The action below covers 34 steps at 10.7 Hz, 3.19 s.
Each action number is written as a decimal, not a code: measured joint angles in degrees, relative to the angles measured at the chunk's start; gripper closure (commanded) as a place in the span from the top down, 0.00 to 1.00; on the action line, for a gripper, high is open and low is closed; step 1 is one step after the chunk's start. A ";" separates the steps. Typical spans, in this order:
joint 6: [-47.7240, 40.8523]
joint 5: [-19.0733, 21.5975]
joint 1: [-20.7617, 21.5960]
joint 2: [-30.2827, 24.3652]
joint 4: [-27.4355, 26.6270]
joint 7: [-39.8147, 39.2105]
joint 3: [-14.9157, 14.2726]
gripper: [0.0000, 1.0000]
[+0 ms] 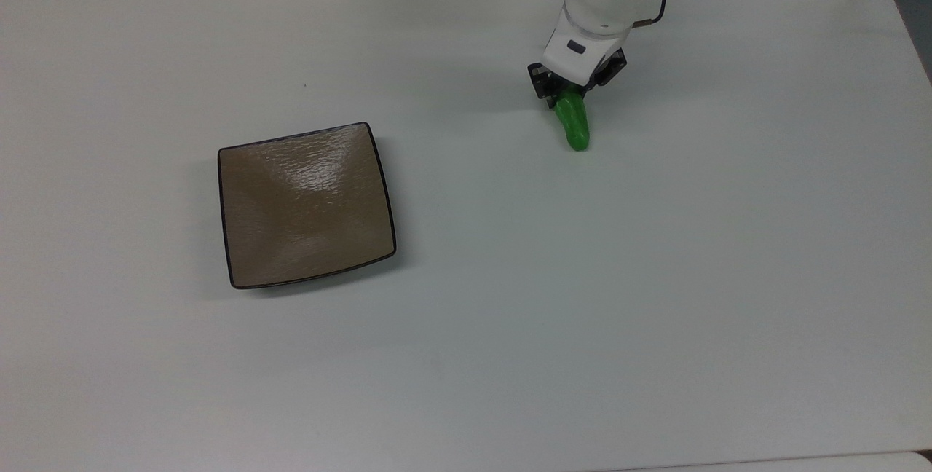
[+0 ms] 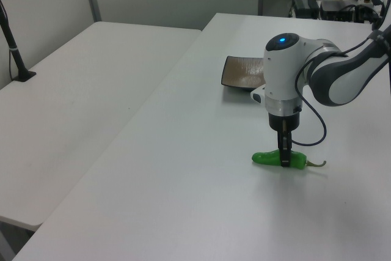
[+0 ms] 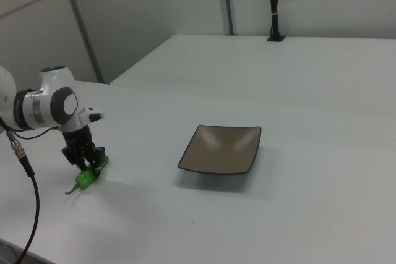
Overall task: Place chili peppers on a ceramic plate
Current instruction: 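Lift the chili pepper and carry it over the brown plate, then lower the chili pepper onto the plate's center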
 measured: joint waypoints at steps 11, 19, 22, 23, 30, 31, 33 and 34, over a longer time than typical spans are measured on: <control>-25.46 5.63 -13.01 -6.22 22.37 -12.82 -0.35 0.03; -26.87 6.02 -31.95 -4.22 28.58 -31.29 -0.90 0.03; -22.15 5.65 -34.81 0.05 28.75 -34.14 -0.92 0.03; -20.01 4.92 -35.08 1.97 28.78 -34.17 -0.91 0.03; -10.38 1.66 -37.14 12.24 28.93 -36.11 -0.93 0.03; -8.49 1.66 -37.13 13.03 28.91 -36.12 -0.90 0.04; -6.63 1.66 -37.12 14.27 28.91 -36.12 -0.89 0.06; -6.60 1.66 -37.11 14.63 28.91 -36.13 -0.89 0.07</control>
